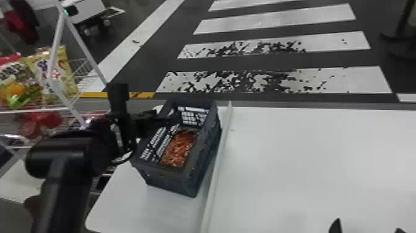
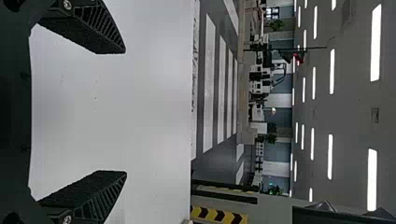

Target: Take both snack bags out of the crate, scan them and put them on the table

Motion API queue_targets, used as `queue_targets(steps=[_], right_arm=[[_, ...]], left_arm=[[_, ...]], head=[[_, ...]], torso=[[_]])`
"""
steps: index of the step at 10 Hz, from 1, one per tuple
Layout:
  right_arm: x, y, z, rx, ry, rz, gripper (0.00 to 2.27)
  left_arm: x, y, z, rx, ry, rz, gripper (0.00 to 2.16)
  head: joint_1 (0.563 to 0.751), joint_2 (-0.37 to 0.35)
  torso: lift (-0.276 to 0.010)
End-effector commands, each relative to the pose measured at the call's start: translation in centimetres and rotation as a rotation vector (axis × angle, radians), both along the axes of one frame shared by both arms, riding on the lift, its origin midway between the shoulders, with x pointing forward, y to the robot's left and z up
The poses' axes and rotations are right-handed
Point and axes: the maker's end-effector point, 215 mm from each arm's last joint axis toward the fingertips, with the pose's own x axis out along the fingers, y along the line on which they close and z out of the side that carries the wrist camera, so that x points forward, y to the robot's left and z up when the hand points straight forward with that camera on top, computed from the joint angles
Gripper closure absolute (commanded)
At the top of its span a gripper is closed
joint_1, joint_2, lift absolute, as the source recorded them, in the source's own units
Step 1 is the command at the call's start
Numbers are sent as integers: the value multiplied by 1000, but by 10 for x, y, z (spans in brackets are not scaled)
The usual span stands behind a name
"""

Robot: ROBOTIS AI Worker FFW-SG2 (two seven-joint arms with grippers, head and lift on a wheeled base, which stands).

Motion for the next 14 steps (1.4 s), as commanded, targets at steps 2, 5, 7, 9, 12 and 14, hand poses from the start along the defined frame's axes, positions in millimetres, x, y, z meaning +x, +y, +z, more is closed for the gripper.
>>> queue_targets(steps=[2, 5, 7, 9, 12, 14], right_arm=[[3, -1, -6, -8, 19, 2, 66], [5, -5, -10, -11, 30, 5, 66], [3, -5, -10, -12, 31, 6, 66], [1, -5, -11, -11, 35, 5, 66], [-2, -6, -13, -11, 40, 3, 66], [-3, -7, -15, -13, 44, 2, 66]], left_arm=[[11, 0, -23, 17, 103, -1, 90], [10, 9, -49, 26, 185, 23, 90], [12, -1, -69, 28, 228, 11, 90], [13, -7, -84, 34, 264, -1, 90], [21, -17, -106, 53, 327, -17, 90], [31, -30, -118, 84, 357, -45, 93]], head=[[695, 291], [695, 295], [695, 293], [695, 285], [695, 276], [695, 265]], torso=[[-92], [-92], [-92], [-92], [-92], [-92]])
